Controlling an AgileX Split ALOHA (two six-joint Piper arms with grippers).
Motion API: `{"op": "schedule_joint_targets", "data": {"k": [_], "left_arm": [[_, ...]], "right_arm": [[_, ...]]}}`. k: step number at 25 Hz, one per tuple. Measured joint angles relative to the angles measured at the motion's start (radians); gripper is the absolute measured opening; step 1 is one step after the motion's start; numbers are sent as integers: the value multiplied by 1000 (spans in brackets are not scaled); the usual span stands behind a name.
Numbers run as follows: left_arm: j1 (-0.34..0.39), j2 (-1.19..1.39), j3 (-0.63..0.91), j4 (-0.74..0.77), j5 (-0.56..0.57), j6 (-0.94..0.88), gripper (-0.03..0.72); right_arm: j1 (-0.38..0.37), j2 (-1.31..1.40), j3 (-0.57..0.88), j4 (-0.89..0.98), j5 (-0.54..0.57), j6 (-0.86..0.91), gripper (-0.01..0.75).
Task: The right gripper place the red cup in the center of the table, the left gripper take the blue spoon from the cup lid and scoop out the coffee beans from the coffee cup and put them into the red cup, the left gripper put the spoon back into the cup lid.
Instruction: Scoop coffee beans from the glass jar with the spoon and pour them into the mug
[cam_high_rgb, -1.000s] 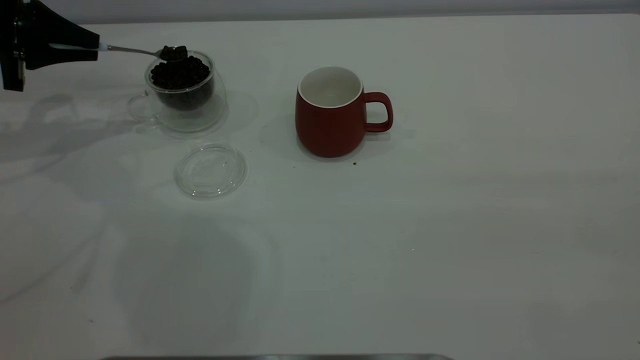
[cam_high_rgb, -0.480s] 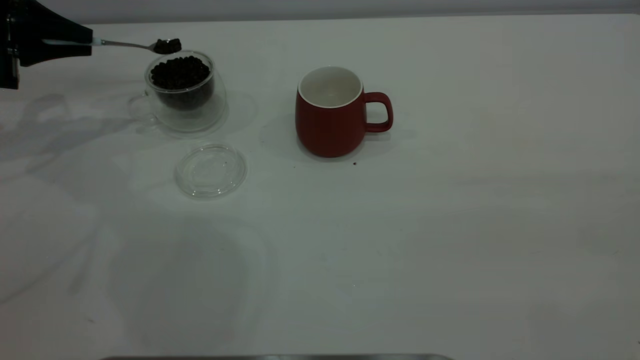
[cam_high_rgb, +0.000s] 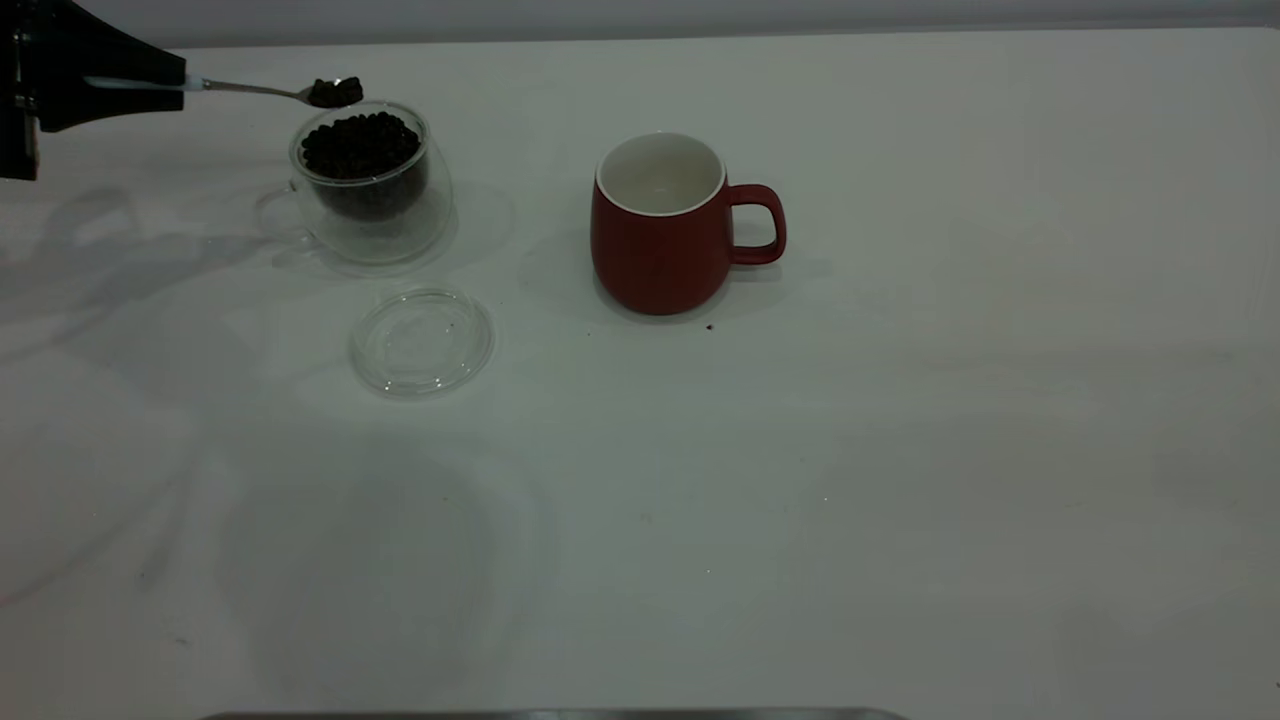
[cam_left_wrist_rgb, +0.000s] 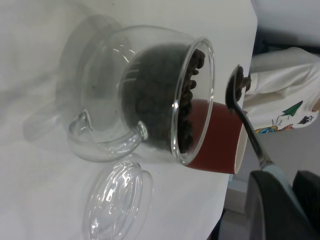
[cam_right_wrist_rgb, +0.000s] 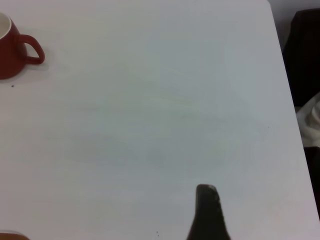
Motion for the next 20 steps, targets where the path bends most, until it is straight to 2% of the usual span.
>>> {"op": "schedule_joint_targets", "data": {"k": [20], "left_arm": [[-222,0,0,-96,0,-4,112]], "right_arm": [[0,0,0,0,0,0,591]]}}
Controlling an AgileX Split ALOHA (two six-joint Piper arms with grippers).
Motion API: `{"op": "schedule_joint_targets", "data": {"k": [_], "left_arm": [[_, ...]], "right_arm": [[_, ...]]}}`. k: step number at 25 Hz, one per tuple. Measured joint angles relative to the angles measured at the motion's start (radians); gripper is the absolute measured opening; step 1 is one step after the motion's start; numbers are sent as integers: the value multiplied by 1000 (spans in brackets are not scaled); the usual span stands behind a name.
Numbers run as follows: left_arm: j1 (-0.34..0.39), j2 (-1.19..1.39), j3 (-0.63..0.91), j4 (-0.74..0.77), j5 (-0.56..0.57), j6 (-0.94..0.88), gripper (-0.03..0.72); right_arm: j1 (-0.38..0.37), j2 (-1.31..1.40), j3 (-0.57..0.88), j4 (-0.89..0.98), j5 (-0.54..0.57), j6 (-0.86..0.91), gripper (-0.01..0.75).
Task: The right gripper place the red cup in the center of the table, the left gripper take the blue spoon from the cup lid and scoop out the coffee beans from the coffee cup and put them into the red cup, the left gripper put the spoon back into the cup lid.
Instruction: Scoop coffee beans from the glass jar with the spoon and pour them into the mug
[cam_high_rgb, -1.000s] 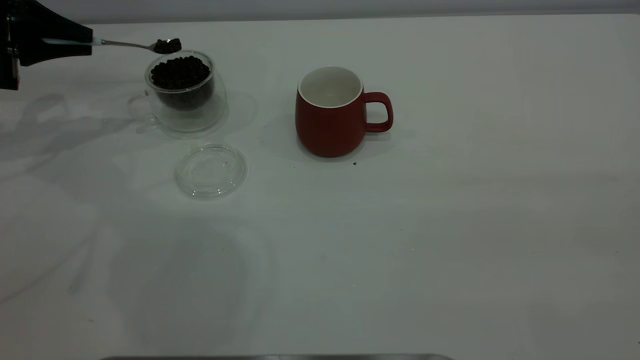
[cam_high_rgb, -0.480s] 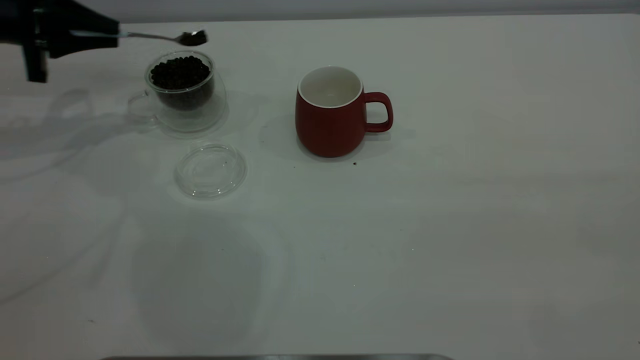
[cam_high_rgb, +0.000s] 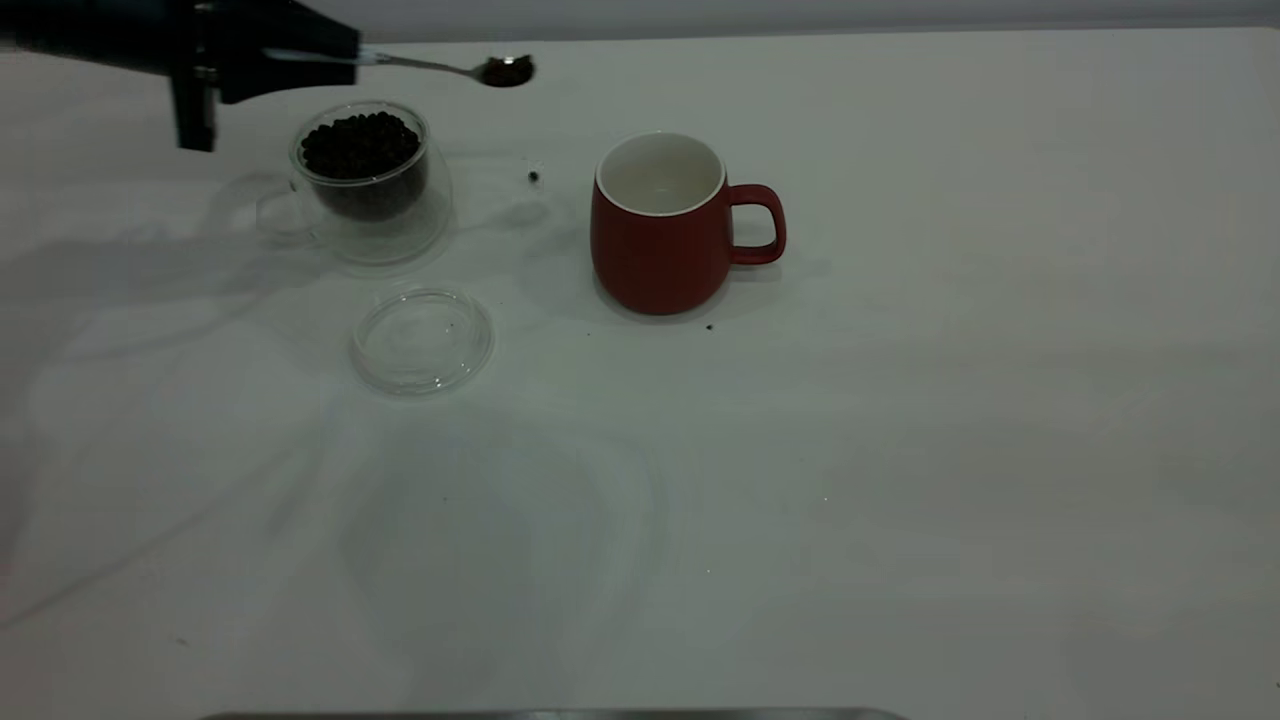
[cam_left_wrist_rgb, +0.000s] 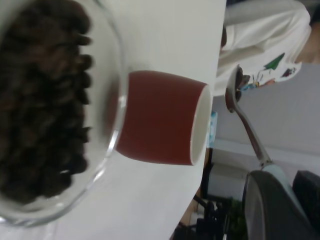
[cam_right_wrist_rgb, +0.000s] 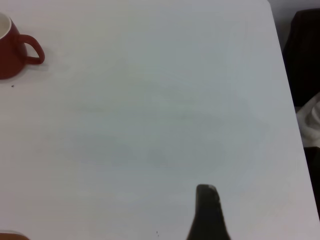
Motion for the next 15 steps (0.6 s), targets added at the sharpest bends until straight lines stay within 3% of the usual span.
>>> {"op": "schedule_joint_targets", "data": {"k": [15], "left_arm": [[-135,0,0,-3,0,19,112]], "right_arm": [[0,0,0,0,0,0,591]]}}
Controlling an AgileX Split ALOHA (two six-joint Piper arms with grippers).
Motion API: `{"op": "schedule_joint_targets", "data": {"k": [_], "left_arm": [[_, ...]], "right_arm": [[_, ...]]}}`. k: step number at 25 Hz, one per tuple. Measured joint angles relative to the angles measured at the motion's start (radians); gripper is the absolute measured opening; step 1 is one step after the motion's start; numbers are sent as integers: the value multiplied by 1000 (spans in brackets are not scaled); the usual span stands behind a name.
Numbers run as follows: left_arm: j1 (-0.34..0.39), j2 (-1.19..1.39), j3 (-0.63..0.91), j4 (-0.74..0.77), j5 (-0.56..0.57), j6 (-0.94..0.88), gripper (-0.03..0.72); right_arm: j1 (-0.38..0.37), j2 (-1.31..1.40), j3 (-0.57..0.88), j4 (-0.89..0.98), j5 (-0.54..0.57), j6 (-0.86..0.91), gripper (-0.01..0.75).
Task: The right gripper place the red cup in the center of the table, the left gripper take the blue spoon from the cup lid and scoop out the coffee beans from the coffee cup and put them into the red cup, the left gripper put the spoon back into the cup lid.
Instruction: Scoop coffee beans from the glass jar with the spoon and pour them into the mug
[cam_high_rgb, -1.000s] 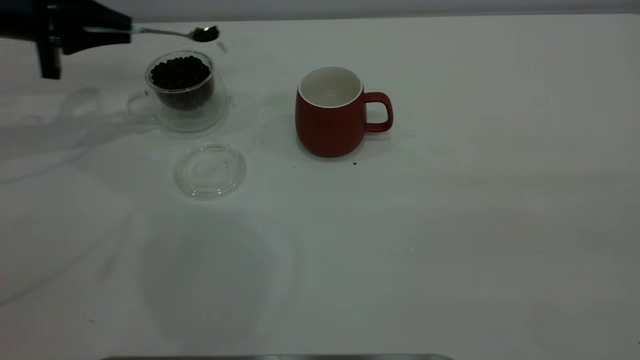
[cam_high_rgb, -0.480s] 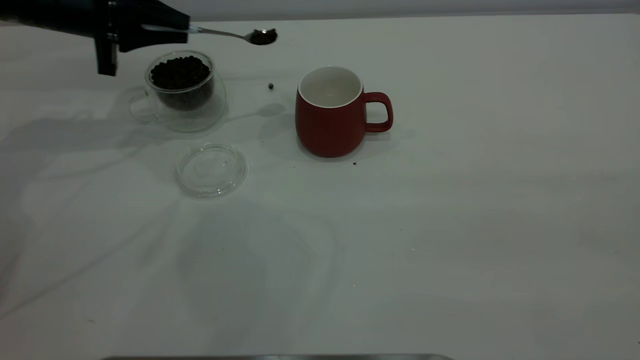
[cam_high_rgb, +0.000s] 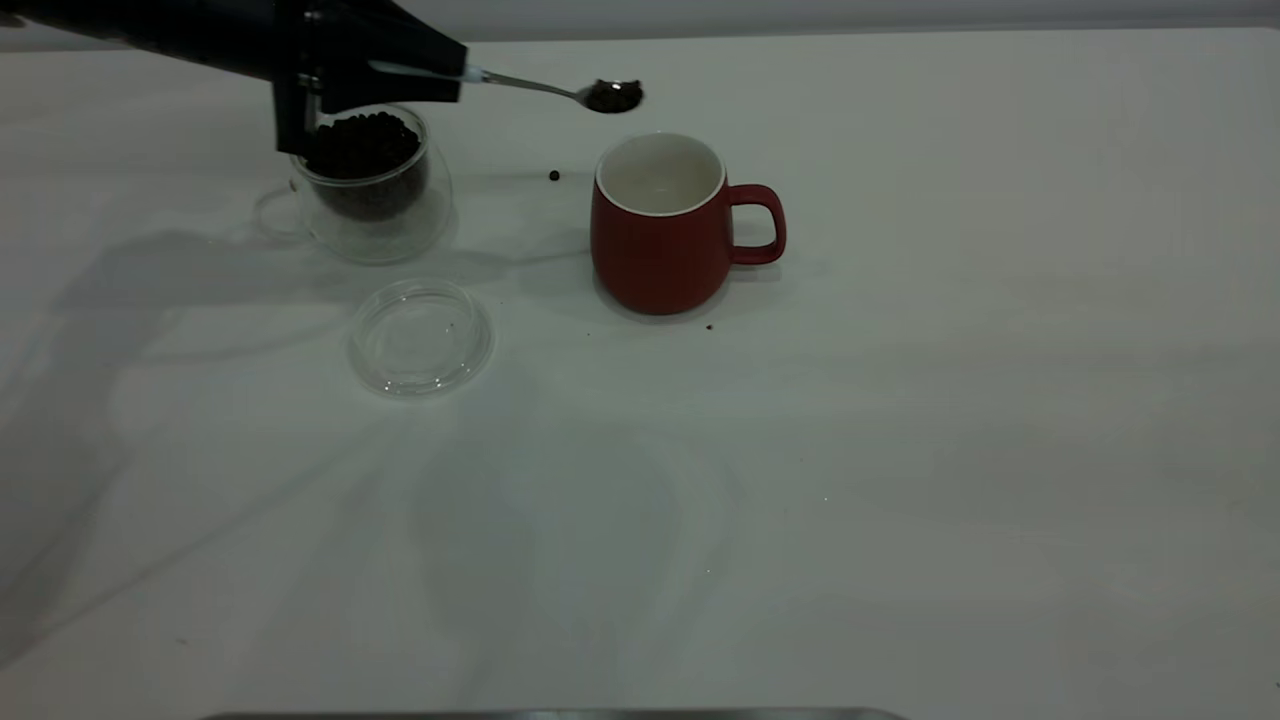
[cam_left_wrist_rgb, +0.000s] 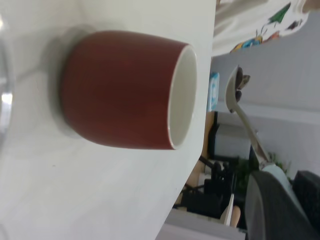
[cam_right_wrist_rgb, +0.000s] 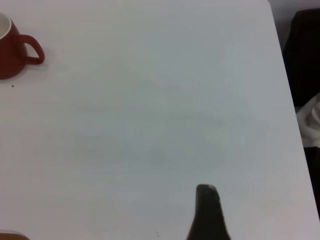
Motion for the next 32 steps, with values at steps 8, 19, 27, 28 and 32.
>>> {"op": "schedule_joint_targets", "data": {"k": [8,19,27,28,32], "left_arm": [[-44,0,0,0,0,55,112],[-46,0,0,0,-49,291,112],[-46,0,0,0,-76,560,112],[-46,0,0,0,-76,607,112],[-46,0,0,0,-82,752,112]], "right_arm": [[0,0,0,0,0,0,591],[0,0,0,0,0,0,591],[0,0,0,0,0,0,591],[0,0,0,0,0,0,591],[0,0,0,0,0,0,591]]}}
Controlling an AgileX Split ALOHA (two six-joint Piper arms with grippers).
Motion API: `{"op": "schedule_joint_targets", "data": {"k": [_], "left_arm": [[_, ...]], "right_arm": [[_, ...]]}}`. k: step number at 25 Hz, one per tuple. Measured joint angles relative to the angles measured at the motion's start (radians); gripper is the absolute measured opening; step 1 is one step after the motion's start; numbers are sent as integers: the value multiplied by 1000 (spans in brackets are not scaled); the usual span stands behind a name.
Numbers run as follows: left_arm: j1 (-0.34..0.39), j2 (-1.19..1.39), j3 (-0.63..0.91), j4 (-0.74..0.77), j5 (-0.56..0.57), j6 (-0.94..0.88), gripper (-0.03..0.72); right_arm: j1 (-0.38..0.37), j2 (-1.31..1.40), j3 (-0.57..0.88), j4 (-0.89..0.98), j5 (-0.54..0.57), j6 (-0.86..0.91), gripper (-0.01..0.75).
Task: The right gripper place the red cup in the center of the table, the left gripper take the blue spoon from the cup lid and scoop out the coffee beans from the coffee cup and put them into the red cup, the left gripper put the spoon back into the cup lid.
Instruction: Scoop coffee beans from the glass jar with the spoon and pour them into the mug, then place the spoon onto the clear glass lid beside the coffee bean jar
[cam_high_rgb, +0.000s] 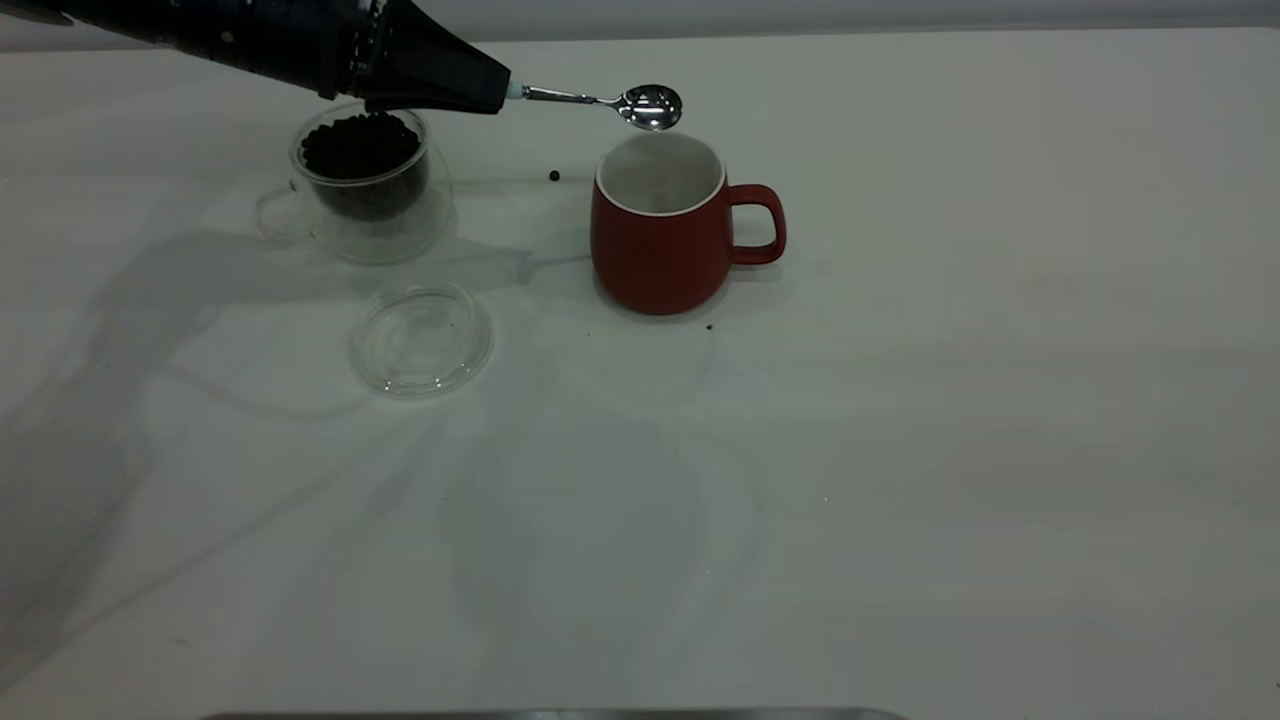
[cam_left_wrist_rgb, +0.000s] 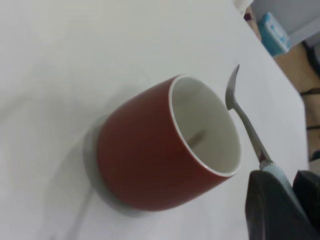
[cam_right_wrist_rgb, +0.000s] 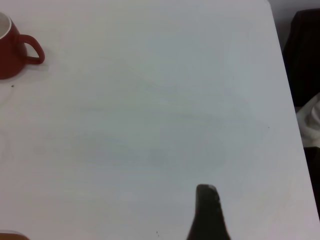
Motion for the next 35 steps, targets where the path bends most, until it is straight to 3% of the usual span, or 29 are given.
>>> {"op": "schedule_joint_targets", "data": {"k": [4,11,18,29,35], "left_arm": [[0,0,0,-5,5,6,112],[55,0,0,-9,76,-244,112],[152,-52,15,159,75,-463,112],[305,-107,266,222,82,-465,112],[325,-66,306,221,81,-440,112]], "right_arm": [[0,0,0,0,0,0,591],[0,0,0,0,0,0,591],[0,0,0,0,0,0,591],[0,0,0,0,0,0,591],[0,0,0,0,0,-1,591]]}}
